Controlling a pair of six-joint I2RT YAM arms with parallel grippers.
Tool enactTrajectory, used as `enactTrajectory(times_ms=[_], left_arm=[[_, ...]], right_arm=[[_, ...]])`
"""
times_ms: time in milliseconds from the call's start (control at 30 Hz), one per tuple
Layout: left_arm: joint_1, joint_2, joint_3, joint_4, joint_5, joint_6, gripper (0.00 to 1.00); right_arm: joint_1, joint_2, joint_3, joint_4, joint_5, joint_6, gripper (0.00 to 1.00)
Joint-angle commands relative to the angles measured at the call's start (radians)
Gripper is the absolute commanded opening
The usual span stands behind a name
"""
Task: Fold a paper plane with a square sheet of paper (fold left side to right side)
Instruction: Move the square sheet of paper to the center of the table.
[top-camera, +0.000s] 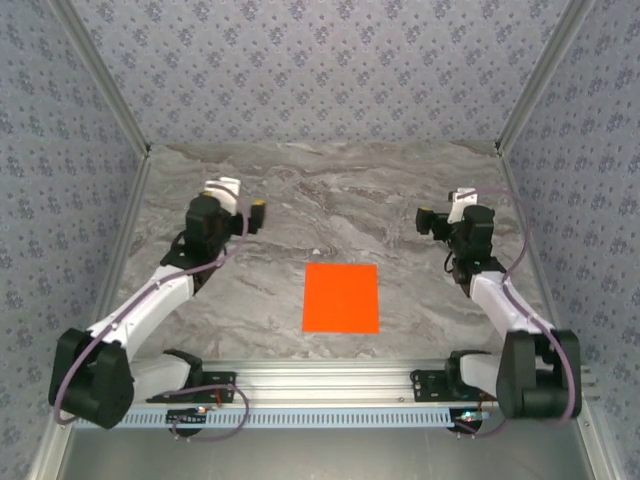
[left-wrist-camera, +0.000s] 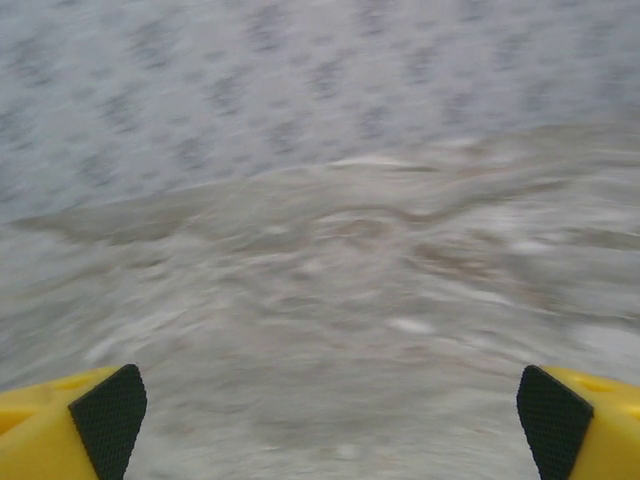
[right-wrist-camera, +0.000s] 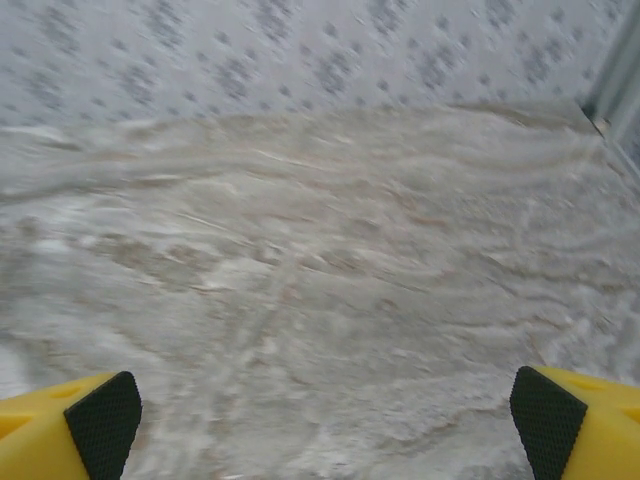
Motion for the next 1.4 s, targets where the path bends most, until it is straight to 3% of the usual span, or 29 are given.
enactTrajectory(times_ms=[0,167,300,433,633,1367], left_arm=[[-0.181,0.017,0.058,-0.320,-0.011,-0.078,0.98],[-0.466,0.176,0.153,-0.438,0.003,-0.207,0.98],[-0.565,0.340,0.253,-0.501,0.011,-0.276,0.98],[-0.578,0.473,0.340,-0.533,0.078,-0.327,0.98],[-0.589,0.613,0.458,-0.636,0.076,-0.346,0.98],[-0.585,0.891,0.710,-0.823,0.164,-0.407,0.98]], right_arm=[[0.093,-0.090,0.036,-0.297,0.031,0.034,1.00],[0.186,-0.178,0.041,-0.431,0.070,0.090,1.00],[0.241,-0.196,0.045,-0.479,0.128,0.097,1.00],[0.281,-0.195,0.047,-0.490,0.177,0.097,1.00],[0.300,-0.193,0.045,-0.504,0.208,0.083,1.00],[0.316,-0.147,0.041,-0.495,0.219,0.057,1.00]])
